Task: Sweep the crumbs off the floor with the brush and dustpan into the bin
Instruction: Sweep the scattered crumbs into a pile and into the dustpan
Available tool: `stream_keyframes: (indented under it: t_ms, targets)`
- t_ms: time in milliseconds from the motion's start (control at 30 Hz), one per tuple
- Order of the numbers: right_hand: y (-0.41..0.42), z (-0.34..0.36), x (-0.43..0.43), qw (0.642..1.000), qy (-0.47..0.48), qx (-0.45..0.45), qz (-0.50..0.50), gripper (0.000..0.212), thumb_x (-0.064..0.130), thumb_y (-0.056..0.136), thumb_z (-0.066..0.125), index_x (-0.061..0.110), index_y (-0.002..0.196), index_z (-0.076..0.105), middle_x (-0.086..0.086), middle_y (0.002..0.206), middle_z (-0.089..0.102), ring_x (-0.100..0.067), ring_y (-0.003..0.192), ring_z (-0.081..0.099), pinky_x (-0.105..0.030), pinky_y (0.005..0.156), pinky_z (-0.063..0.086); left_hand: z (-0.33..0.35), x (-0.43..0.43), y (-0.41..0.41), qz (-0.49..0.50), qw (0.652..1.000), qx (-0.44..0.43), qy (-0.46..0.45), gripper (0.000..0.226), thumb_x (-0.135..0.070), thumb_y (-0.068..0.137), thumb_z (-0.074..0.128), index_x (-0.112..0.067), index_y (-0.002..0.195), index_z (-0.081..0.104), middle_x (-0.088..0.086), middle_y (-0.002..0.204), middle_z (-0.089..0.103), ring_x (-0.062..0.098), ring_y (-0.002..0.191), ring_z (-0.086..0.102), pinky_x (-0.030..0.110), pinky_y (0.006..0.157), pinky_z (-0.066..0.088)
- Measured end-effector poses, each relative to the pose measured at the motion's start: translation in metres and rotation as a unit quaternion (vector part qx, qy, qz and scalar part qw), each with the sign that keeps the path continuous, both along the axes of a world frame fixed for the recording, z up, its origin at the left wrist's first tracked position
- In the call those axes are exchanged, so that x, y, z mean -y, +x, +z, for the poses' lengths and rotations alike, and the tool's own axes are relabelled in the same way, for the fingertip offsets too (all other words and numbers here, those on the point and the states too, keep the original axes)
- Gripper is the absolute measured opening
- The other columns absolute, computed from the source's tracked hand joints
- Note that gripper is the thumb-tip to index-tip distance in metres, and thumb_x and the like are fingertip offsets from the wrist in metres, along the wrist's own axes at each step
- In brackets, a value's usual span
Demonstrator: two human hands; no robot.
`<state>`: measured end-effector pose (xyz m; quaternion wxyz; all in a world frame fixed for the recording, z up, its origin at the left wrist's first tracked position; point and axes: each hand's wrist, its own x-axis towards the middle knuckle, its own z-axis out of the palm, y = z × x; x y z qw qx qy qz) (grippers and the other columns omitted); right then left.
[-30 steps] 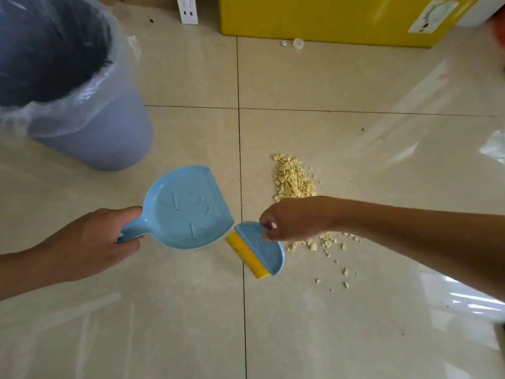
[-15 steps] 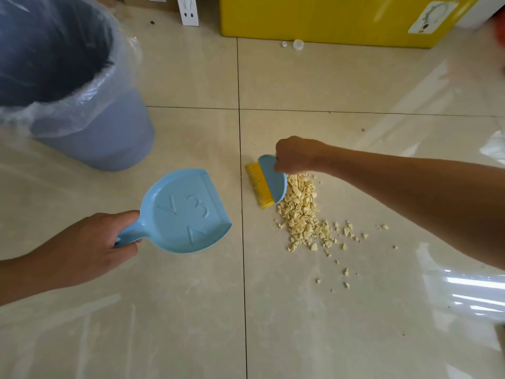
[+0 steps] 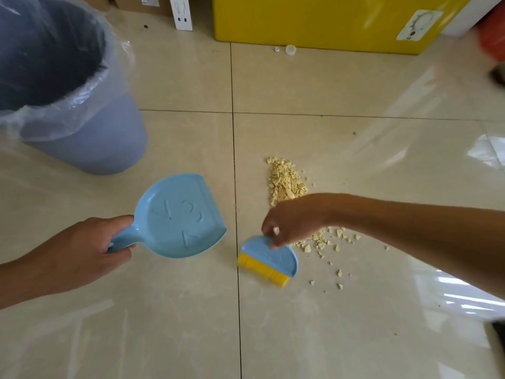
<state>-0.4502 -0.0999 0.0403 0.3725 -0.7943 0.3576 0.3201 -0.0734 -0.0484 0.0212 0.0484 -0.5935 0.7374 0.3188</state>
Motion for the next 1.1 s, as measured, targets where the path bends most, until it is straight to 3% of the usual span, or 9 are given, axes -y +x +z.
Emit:
stream_keyframes:
  t_ms: [100,200,367,500,633,800,967,1100]
  targets:
    - [-0.01,-0.007,-0.02,0.994,0.062,-0.045,0.083,0.018,0.037,0.09,0.063,0.021,0.097,0.065,0.007,0.081,0.058,-0.016,0.082,0.053,-0.028,0.058,0.035,-0.003,0.0,-0.007,-0.016,1.0,-0.001,-0.007,0.016,-0.02,0.086,0.064,-0.009,0.091,0.055,0.009,0.065,0.055,0.025,0.054,0.05,0.042,0.053,0.046]
    - [-0.028,-0.004,-0.031,0.982,0.082,-0.1,0.136,0.022,0.031,0.09,0.066,0.015,0.106,0.069,0.001,0.086,0.061,-0.019,0.084,0.054,-0.026,0.057,0.034,-0.003,0.0,-0.015,-0.026,1.0,-0.004,-0.002,0.013,-0.021,0.085,0.063,-0.012,0.09,0.056,0.01,0.069,0.056,0.024,0.056,0.05,0.038,0.054,0.043]
    - [-0.059,-0.01,-0.066,0.96,-0.048,-0.137,0.24,0.024,0.026,0.087,0.069,0.01,0.106,0.069,-0.008,0.103,0.071,-0.029,0.098,0.066,-0.033,0.077,0.05,-0.005,0.004,-0.03,-0.031,0.999,-0.016,0.025,0.01,-0.023,0.085,0.06,-0.014,0.087,0.057,0.012,0.069,0.058,0.015,0.049,0.042,0.034,0.052,0.04]
    - [-0.077,-0.01,-0.057,0.958,-0.121,-0.138,0.22,0.028,0.027,0.092,0.063,0.016,0.117,0.063,-0.005,0.117,0.068,-0.028,0.11,0.064,-0.039,0.089,0.053,-0.006,0.005,-0.042,-0.043,0.998,-0.027,0.029,0.008,-0.022,0.086,0.06,-0.014,0.087,0.058,0.011,0.069,0.056,0.01,0.049,0.04,0.031,0.052,0.037]
    - [-0.07,0.0,-0.022,0.958,-0.195,-0.121,0.169,0.027,0.029,0.093,0.062,0.019,0.119,0.06,-0.003,0.116,0.066,-0.025,0.105,0.065,-0.034,0.084,0.053,-0.005,0.005,-0.051,-0.058,0.998,-0.027,0.029,0.011,-0.021,0.084,0.061,-0.012,0.085,0.055,0.01,0.071,0.054,0.007,0.049,0.039,0.032,0.051,0.036]
    - [-0.044,0.013,0.026,0.944,-0.278,-0.093,0.149,0.027,0.028,0.092,0.062,0.02,0.118,0.06,-0.002,0.118,0.061,-0.024,0.115,0.057,-0.031,0.079,0.042,-0.005,0.012,-0.05,-0.06,0.998,-0.008,0.024,0.014,-0.021,0.086,0.063,-0.01,0.09,0.055,0.01,0.07,0.056,0.013,0.049,0.042,0.036,0.054,0.043]
    - [-0.04,0.042,0.053,0.977,-0.19,-0.073,0.069,0.017,0.029,0.082,0.073,0.02,0.086,0.059,0.006,0.078,0.053,-0.02,0.079,0.054,-0.027,0.052,0.03,0.002,0.015,-0.042,-0.041,0.999,-0.013,0.014,0.022,-0.027,0.084,0.063,-0.008,0.091,0.053,0.01,0.065,0.056,0.023,0.05,0.049,0.04,0.053,0.047]
    - [-0.042,0.062,0.027,0.998,-0.051,-0.032,0.032,0.019,0.036,0.081,0.075,0.022,0.082,0.063,0.004,0.081,0.066,-0.005,0.064,0.057,-0.026,0.051,0.032,0.004,0.01,-0.038,-0.043,0.999,-0.003,0.015,0.019,-0.025,0.084,0.062,-0.01,0.092,0.054,0.01,0.068,0.057,0.022,0.051,0.05,0.042,0.055,0.049]
